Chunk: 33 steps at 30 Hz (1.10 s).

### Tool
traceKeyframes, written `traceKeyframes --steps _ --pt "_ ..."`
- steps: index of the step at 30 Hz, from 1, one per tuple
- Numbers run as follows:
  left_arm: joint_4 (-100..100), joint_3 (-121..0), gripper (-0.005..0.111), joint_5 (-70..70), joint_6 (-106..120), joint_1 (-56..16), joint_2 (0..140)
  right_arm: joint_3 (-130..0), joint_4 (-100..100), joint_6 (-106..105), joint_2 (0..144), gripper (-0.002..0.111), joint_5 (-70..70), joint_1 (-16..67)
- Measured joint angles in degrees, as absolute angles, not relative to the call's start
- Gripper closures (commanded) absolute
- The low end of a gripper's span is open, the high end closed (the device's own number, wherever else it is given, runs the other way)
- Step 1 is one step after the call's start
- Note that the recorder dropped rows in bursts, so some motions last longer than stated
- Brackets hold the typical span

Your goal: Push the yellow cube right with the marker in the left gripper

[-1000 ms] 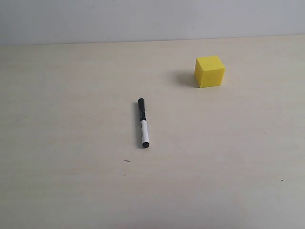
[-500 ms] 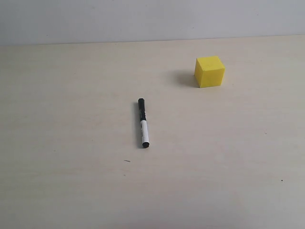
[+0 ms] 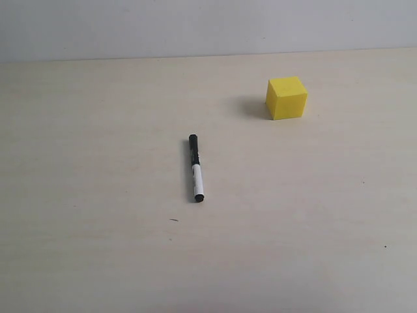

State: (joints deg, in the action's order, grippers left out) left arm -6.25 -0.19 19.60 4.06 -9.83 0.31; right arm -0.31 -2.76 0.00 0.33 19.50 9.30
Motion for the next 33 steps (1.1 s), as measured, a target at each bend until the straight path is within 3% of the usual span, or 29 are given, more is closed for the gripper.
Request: traceKeyframes --steps 33 --pt "-7.5 -0.2 0.107 21.0 4.1 -9.8 0.3 -0.3 -2.8 0.0 0.3 0.108 19.5 9.3"
